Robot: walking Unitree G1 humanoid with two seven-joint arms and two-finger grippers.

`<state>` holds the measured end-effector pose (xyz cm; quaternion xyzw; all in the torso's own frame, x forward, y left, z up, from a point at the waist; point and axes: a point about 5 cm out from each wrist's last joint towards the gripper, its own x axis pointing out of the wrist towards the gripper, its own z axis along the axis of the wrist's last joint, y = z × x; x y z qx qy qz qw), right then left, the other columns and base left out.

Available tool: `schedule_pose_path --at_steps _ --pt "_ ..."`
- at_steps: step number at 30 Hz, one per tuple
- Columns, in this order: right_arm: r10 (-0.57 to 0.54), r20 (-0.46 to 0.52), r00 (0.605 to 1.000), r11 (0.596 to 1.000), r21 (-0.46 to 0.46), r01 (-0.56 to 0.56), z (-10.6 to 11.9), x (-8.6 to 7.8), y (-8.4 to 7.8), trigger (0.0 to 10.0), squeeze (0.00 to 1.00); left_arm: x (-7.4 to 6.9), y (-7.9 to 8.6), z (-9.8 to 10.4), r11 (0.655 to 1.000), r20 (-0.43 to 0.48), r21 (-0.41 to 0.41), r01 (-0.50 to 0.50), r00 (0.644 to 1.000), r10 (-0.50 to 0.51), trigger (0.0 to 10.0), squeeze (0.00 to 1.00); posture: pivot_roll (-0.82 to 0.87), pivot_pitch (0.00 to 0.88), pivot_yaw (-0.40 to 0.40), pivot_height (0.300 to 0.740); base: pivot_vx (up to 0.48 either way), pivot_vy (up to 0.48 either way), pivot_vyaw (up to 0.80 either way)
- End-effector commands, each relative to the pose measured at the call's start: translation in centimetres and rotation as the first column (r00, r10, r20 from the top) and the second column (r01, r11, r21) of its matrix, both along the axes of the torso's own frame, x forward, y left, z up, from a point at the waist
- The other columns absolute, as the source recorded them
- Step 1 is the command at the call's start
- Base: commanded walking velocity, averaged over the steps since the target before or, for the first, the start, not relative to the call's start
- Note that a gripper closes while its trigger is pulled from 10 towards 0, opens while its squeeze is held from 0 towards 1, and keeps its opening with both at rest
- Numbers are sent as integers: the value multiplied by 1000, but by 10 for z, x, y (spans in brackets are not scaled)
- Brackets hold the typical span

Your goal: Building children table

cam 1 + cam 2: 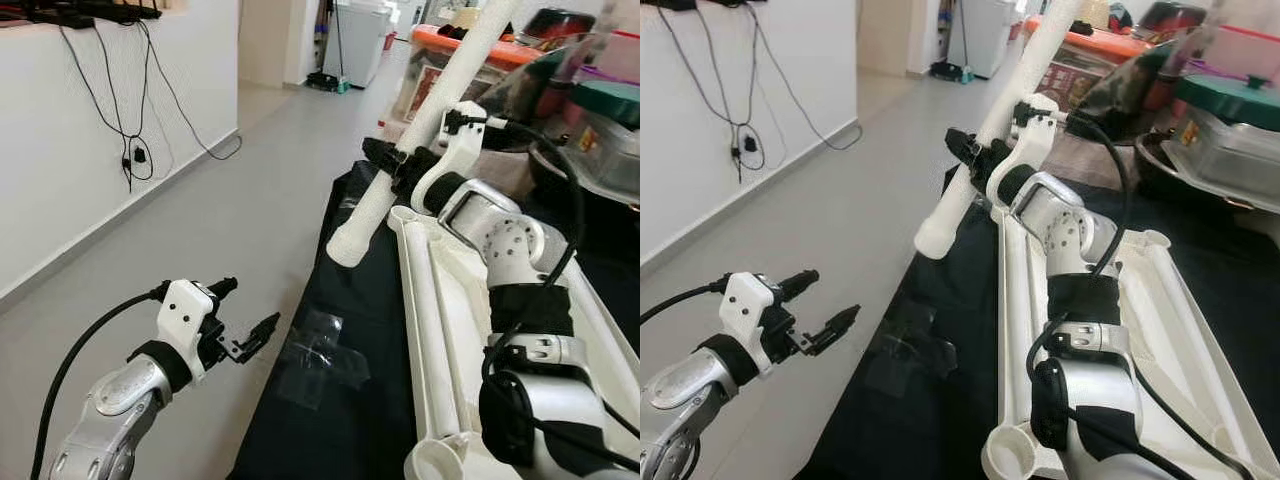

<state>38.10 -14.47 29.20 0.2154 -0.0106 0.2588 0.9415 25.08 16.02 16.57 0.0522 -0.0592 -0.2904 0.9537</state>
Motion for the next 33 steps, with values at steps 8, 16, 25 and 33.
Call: schedule_pose_path --at_steps 8,16,25,33 --pt "9 22 1000 1000 4 -9 0 0 -3 0 0 2 -2 -1 1000 -6 -1 -27 1000 27 10000 0 136 0 -163 740 0 0 0" --pt "-63 42 997 994 -91 66 -8 -3 0 10000 0 4 -3 -3 996 5 7 -87 996 87 10000 0 129 0 -155 740 0 0 0" --pt "-143 116 983 966 -200 164 -5 -22 6 10000 0 5 -1 -8 983 -10 -17 -183 983 182 10000 0 118 0 -147 740 0 0 0" --pt "-125 116 985 967 -210 147 -7 -26 5 10000 0 8 -5 -10 976 -12 -25 -215 977 215 10000 0 118 0 -147 740 0 0 0"
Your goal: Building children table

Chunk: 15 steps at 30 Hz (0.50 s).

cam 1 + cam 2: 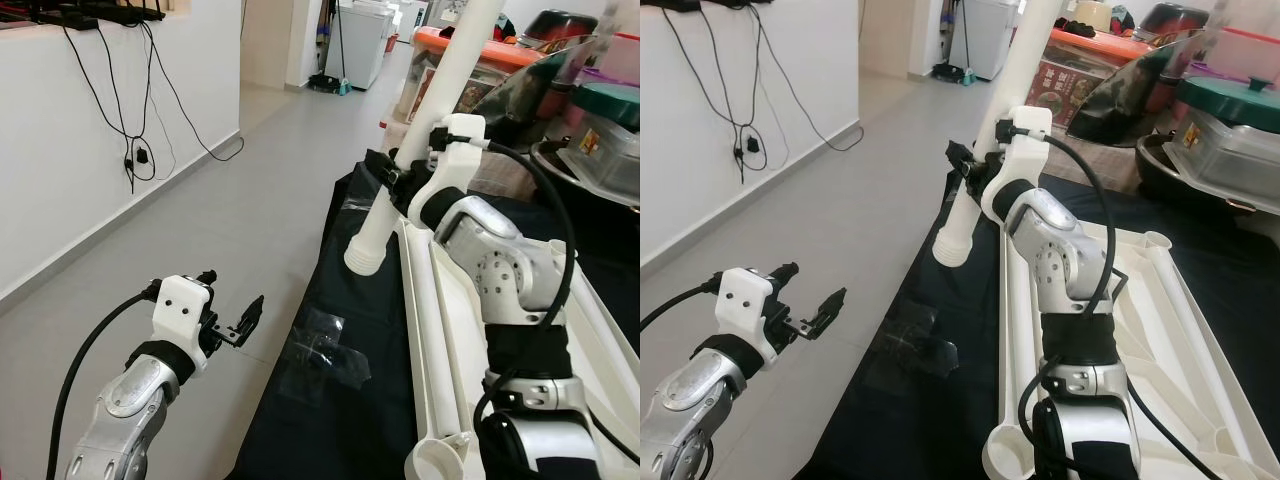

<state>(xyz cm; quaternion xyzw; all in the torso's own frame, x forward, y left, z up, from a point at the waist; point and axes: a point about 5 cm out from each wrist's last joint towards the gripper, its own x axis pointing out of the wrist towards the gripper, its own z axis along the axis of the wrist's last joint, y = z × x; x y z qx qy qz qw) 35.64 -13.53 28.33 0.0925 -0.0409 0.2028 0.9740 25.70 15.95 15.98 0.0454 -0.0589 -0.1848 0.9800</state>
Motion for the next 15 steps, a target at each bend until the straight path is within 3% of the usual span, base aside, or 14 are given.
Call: schedule_pose_path --at_steps 1,8,15 --pt "10 19 1000 1000 0 -10 1 -3 -5 10000 0 2 -4 -4 1000 -11 -2 -9 1000 9 10000 0 103 0 -143 740 0 0 0" --pt "43 65 997 999 -11 -42 -9 -18 -2 10000 0 3 -3 -3 1000 0 -2 -24 1000 24 10000 0 98 0 -140 740 0 0 0" --pt "31 93 995 998 -60 -25 -17 -23 3 10000 0 3 -3 0 999 20 3 -37 999 37 10000 0 99 0 -139 740 0 0 0"
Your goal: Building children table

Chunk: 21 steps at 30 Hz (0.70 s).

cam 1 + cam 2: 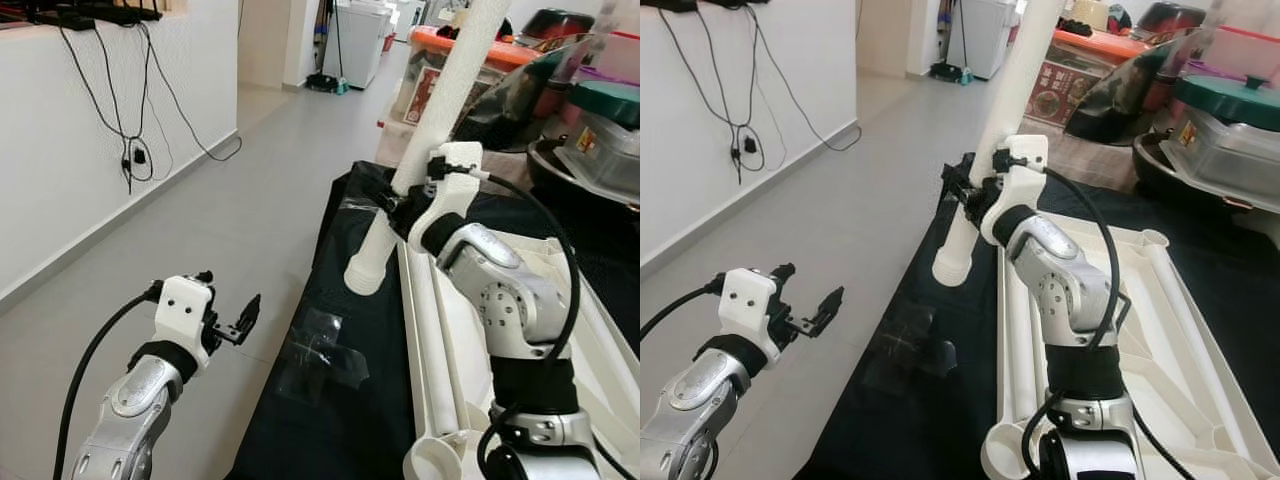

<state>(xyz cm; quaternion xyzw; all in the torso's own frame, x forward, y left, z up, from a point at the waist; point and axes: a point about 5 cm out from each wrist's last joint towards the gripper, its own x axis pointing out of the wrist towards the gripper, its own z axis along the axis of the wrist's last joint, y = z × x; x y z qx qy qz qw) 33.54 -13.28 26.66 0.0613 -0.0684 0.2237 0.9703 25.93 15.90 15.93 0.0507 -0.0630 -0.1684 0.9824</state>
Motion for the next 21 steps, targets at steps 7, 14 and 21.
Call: schedule_pose_path --at_steps 7,14,21 --pt "117 26 993 985 124 -119 0 -10 15 10000 0 3 -2 3 1000 13 -16 3 1000 -2 10000 0 103 0 -138 740 0 0 0" --pt "518 80 852 799 311 -515 13 -25 34 10000 0 -4 -5 12 982 6 -34 185 983 -185 10000 0 113 0 -137 740 0 0 0" --pt "702 136 699 648 283 -707 24 -25 45 10000 0 -18 -13 25 886 -21 -12 463 886 -463 10000 0 129 0 -149 740 0 0 0"
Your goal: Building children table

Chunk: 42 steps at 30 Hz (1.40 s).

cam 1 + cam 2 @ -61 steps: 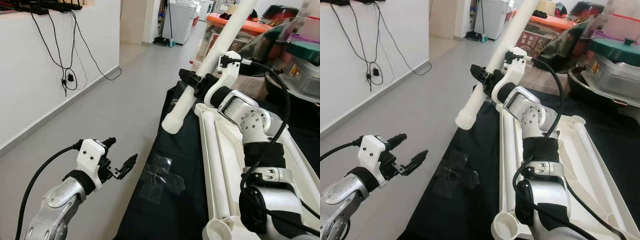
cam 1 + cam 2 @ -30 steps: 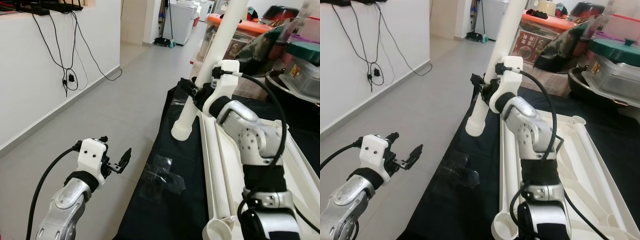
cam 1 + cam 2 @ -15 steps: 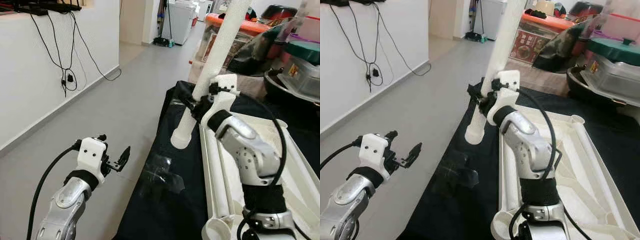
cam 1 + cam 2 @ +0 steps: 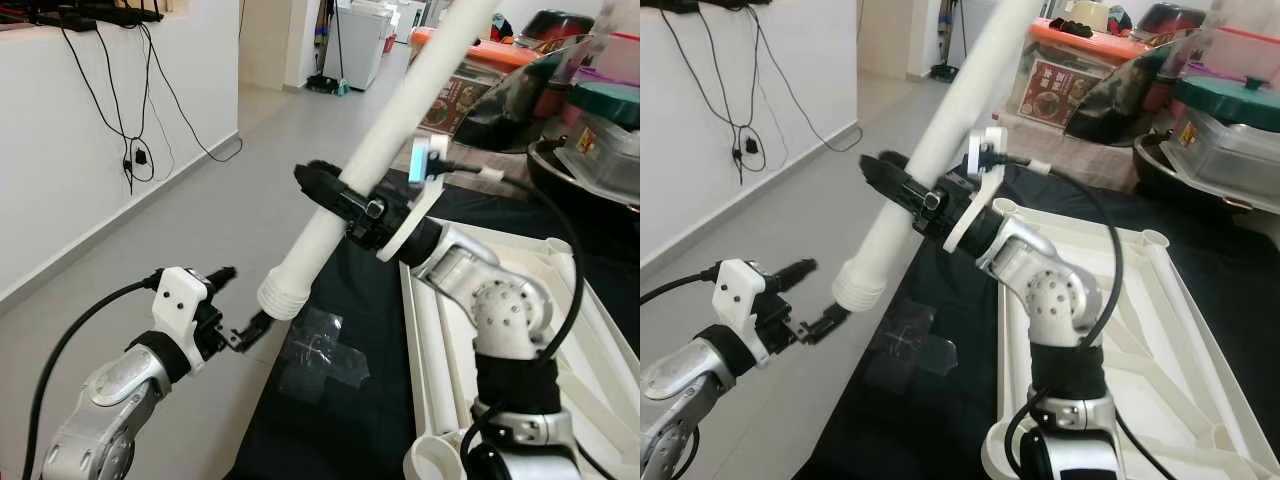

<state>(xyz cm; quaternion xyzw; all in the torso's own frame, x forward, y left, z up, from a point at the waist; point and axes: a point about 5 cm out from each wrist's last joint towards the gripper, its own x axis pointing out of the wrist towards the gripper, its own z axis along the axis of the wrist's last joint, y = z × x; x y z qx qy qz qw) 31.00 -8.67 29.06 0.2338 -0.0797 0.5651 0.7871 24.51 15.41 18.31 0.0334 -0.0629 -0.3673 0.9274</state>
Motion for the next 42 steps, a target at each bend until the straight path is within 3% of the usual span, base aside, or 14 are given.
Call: schedule_pose_path --at_steps 1,4,11,24,25,27,29,38,39,40,41,42 --pt "26 10 1000 1000 -12 -26 -1 2 5 10000 0 -5 -11 1 993 -11 21 112 994 -112 10000 0 140 0 -154 740 0 0 0" --pt "54 21 998 998 -33 -53 -4 3 21 10000 0 -8 -18 2 978 -29 46 202 979 -201 10000 0 145 0 -156 740 0 0 0" --pt "76 9 997 997 -28 -76 -10 1 29 10000 0 -7 -24 3 971 -31 29 238 971 -237 10000 0 140 0 -149 740 0 0 0" --pt "147 19 989 989 -27 -146 -18 -5 30 10000 0 -6 -25 7 957 -51 2 289 956 -288 10000 0 140 0 -139 740 0 0 0" --pt "152 26 988 988 -24 -152 -18 -5 30 10000 0 -7 -24 7 956 -54 -1 294 954 -294 3412 0 140 0 -139 740 0 0 0" --pt "152 26 988 988 -24 -152 -18 -5 30 10000 0 -7 -24 7 956 -54 -1 294 954 -294 3412 0 140 0 -139 740 0 0 0" --pt "154 35 987 988 -15 -154 -17 -4 30 10000 0 -8 -23 5 957 -61 -20 290 955 -291 0 0 139 0 -139 740 0 0 0" --pt "124 52 991 992 -12 -124 -13 -1 27 10000 0 -12 -22 0 955 -57 -10 296 953 -296 0 0 136 0 -138 740 0 0 0" --pt "114 52 992 993 -15 -113 -13 -1 27 10000 149 -12 -22 -1 956 -56 -4 293 955 -293 0 0 136 0 -138 740 0 0 0" --pt "114 52 992 993 -15 -113 -13 -1 27 10000 149 -12 -22 -1 956 -56 -4 293 955 -293 0 0 136 0 -138 740 0 0 0" --pt "87 35 996 996 -8 -87 -13 1 27 10000 1000 -10 -21 -1 960 -50 15 279 959 -278 0 0 136 0 -138 740 0 0 0" --pt "70 22 997 998 -3 -70 -13 3 27 10000 1000 -7 -19 -2 964 -44 43 261 965 -260 0 0 136 0 -138 740 0 0 0"
